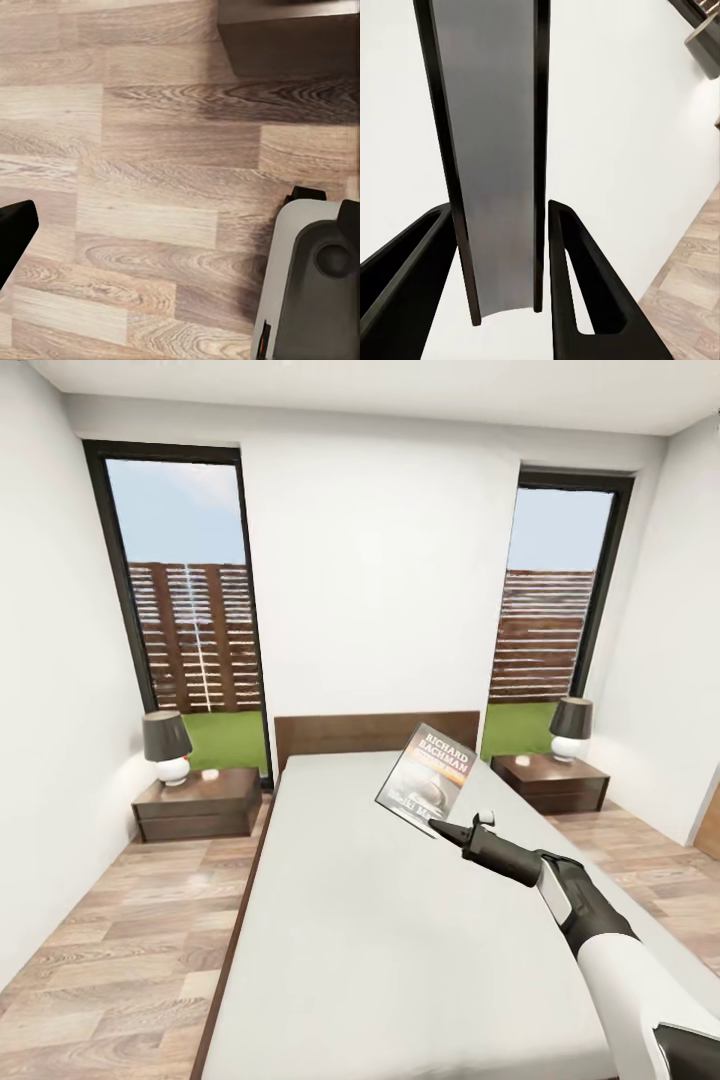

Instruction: In the bedroom, move the book from the bed onto either nightstand, and place the two sandals side by side next to the bed.

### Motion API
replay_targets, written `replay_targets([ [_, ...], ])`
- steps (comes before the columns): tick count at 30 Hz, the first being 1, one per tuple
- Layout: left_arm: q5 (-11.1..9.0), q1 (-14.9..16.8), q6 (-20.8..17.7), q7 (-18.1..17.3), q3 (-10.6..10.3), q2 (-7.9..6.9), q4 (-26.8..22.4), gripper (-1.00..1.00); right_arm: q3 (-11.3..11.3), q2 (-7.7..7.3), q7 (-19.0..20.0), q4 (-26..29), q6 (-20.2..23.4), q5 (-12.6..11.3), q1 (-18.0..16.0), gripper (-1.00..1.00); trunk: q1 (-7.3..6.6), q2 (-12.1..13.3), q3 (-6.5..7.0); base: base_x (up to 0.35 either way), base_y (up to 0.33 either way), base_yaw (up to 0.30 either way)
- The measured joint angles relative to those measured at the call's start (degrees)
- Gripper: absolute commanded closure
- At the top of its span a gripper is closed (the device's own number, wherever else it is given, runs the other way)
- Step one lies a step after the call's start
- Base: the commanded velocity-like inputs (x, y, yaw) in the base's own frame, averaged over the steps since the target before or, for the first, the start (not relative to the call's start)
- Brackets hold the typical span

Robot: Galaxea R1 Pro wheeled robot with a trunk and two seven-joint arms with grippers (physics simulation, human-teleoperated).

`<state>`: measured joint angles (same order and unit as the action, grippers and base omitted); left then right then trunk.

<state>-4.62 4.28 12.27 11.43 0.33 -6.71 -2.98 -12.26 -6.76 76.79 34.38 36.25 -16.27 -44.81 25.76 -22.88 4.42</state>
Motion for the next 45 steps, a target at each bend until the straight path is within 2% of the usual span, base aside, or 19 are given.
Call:
replay_targets([
  [15,0.0,0.0,0.0,-1.7,0.0,-0.05,0.1,-1.0,-0.2,-0.01,0.2,0.0,-0.2,-0.1,0.0,1.0,0.0,0.0,1.09,0.0,0.0,0.0],
  [28,0.0,0.0,0.0,-3.7,-0.1,-0.06,0.1,-1.0,-0.4,0.18,0.4,0.0,-3.5,-0.7,0.1,1.0,0.0,0.0,1.24,0.0,0.0,0.0],
  [45,0.0,-0.1,0.1,-3.9,-0.1,-0.15,0.1,-1.0,-0.3,0.25,0.5,-0.1,-4.1,-0.8,0.1,1.0,0.0,0.0,1.26,0.0,0.0,0.0],
])
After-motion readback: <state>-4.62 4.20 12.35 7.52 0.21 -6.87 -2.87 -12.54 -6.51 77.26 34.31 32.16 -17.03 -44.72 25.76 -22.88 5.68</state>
